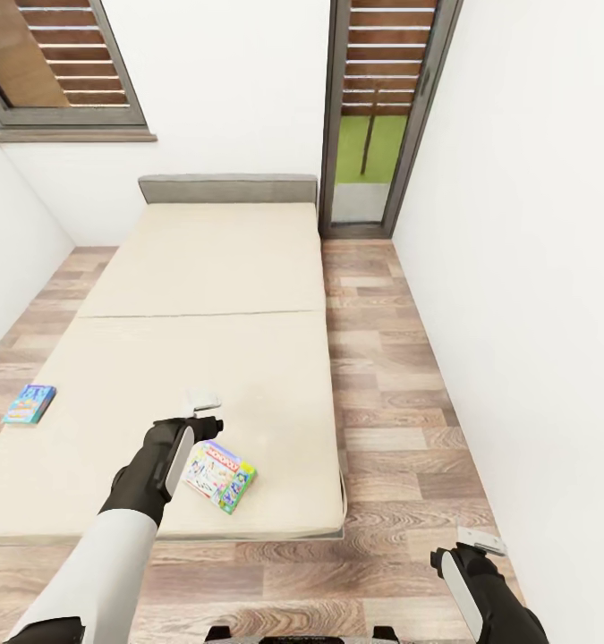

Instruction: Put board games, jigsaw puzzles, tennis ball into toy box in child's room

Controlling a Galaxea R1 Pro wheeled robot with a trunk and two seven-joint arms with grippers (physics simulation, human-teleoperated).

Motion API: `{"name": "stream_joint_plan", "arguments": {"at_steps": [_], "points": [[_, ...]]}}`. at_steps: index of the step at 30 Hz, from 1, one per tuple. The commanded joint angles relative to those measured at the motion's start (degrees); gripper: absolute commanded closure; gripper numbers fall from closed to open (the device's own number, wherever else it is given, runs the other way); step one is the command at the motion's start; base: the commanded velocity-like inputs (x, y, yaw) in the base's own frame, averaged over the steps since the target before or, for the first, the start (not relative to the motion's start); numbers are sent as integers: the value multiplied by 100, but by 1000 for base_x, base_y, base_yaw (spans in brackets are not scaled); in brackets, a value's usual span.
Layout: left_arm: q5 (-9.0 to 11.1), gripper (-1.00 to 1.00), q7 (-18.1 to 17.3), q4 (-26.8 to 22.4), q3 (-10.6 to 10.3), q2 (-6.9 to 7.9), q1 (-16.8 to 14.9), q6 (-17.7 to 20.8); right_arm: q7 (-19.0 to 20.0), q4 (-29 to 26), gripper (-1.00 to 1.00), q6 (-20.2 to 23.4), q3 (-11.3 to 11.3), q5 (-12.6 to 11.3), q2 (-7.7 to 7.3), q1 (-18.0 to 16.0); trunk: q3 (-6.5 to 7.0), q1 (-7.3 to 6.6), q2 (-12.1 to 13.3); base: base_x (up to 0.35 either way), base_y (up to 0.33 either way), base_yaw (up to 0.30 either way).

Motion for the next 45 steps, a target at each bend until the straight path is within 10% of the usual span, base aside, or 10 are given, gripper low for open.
{"name": "stream_joint_plan", "arguments": {"at_steps": [1, 45], "points": [[-1, -100, 10, -8, 14, -6, -3, 28, -44, -9, -100, 15, 8, -60, -2, -2, -18, 3, -10, 0, 0, 0], [-10, -100, 44, -8, 17, -3, -3, -483, -44, 0, -100, 15, 8, -60, -2, -2, -423, 3, -10, 0, 0, 0]]}}
